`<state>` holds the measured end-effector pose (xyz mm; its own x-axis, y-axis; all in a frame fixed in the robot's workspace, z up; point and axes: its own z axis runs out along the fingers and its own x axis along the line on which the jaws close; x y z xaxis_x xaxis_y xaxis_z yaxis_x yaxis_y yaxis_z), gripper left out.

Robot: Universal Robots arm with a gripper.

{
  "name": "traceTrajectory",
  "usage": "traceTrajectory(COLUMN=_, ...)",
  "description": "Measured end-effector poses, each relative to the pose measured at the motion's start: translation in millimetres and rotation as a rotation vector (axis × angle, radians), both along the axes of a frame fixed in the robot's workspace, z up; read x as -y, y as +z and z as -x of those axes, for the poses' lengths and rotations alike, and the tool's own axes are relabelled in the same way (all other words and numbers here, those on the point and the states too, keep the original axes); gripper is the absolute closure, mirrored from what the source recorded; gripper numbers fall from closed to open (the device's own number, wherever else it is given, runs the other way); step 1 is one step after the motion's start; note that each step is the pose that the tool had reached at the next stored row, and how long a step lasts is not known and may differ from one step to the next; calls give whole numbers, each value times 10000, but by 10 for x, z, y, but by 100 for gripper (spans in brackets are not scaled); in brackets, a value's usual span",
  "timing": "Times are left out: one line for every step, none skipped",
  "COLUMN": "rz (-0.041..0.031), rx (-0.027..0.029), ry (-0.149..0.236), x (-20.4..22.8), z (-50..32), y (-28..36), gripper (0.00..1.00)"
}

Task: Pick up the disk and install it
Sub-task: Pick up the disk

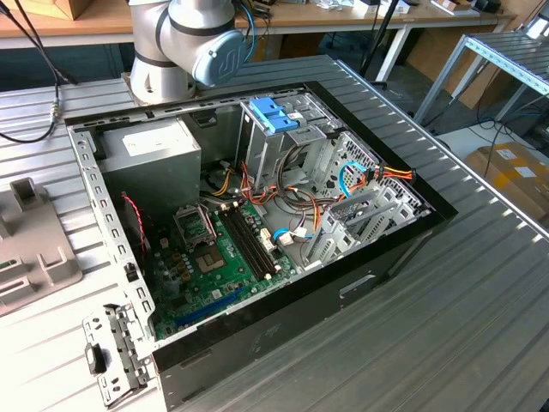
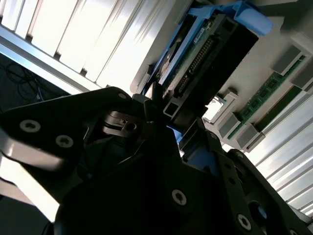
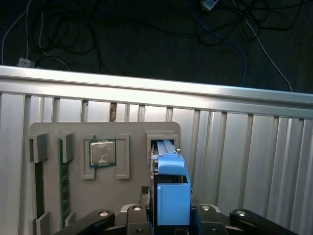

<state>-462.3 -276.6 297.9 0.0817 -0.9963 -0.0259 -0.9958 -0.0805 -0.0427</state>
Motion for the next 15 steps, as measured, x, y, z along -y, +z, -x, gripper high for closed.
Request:
traceTrajectory(rz=0, rx=0, ry=0, x=0, z=1, y=0, gripper=63)
traceTrajectory(rz=0, rx=0, ry=0, x=0, z=2, y=-1, gripper=63)
traceTrajectory(rz=0, rx=0, ry=0, x=0, z=3, y=-1, gripper=63)
traceTrajectory(rz=0, rx=0, ry=-1, x=0, z=5, y=-1, gripper=63)
traceTrajectory(rz=0, rx=0, ry=0, x=0, z=5, y=-2, gripper=63)
traceTrajectory(rz=0, rx=0, ry=0, x=0, z=6, y=-2, gripper=63)
traceTrajectory(rz=0, rx=0, ry=-1, x=0, z=8, y=-2, gripper=63)
traceTrajectory(rz=0, rx=-1, ry=0, x=0, z=9, y=-2, gripper=63)
traceTrajectory(rz=0, rx=-1, ry=0, x=0, z=10, y=-3, gripper=63)
traceTrajectory(rz=0, rx=-1, ry=0, x=0, z=12, y=-3, gripper=63)
traceTrajectory(rz=0, rx=0, ry=0, x=0, z=14, y=-4, gripper=63)
traceTrajectory(rz=0, rx=-1, ry=0, x=0, z=16, y=-4, gripper=63)
traceTrajectory(rz=0, rx=0, ry=0, x=0, z=17, y=-5, gripper=63)
traceTrajectory(rz=0, rx=0, ry=-1, x=0, z=18, y=-5, gripper=63)
traceTrajectory(rz=0, rx=0, ry=0, x=0, z=20, y=-5, gripper=63)
